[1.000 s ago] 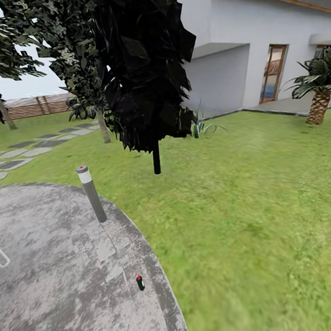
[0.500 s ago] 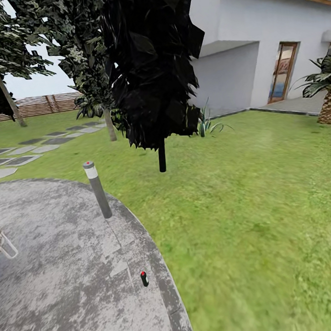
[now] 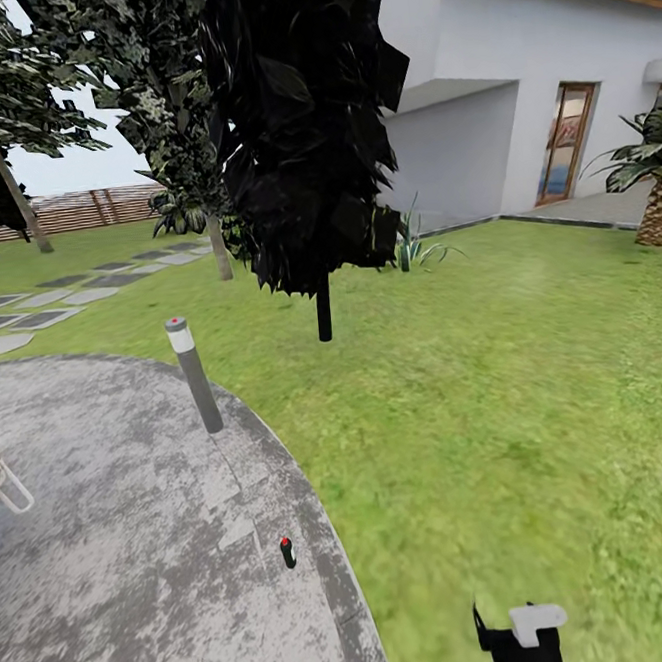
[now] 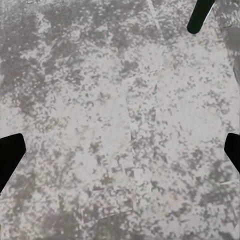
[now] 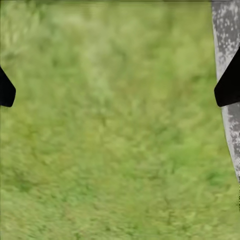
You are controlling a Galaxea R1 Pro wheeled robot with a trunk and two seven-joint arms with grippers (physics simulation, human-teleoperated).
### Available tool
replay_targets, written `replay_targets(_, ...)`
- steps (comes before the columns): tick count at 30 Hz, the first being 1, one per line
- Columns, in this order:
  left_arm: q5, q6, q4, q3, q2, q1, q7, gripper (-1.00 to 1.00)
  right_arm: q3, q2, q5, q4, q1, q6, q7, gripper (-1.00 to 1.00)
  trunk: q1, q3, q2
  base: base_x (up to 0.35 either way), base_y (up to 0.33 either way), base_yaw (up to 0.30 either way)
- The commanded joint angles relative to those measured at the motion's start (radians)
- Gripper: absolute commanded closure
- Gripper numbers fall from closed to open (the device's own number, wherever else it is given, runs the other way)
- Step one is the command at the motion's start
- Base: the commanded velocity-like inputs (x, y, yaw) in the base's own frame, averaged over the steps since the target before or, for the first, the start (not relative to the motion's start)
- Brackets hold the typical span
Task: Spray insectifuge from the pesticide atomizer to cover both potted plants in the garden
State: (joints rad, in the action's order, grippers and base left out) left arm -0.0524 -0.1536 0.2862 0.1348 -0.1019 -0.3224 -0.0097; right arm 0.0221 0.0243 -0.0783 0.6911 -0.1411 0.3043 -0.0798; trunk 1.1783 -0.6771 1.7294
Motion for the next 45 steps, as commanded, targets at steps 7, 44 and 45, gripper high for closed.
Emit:
replay_targets(7,-0.004,-0.098,-0.009,0.0,-0.002,0.0,-0.001,-1.0,-0.003,-0.001,-0.011,-0.008,-0.001,0.002,-0.003,-1.0,0.027,-0.023,0.05,0.0,0.0,0.0)
replay_targets(44,0.012,-0.104,-0.01,0.002,0.005,-0.001,0.0,-1.0,0.002,-0.001,-0.008,-0.014,-0.002,0.006,-0.009,-1.0,0.169,-0.123,0.309,0.0,0.0,0.092)
replay_targets(45,0.012,-0.104,-0.01,0.002,0.005,-0.001,0.0,-1.0,0.002,-0.001,-0.008,-0.015,-0.002,0.006,-0.009,-1.0,0.172,-0.126,0.316,0.0,0.0,0.116)
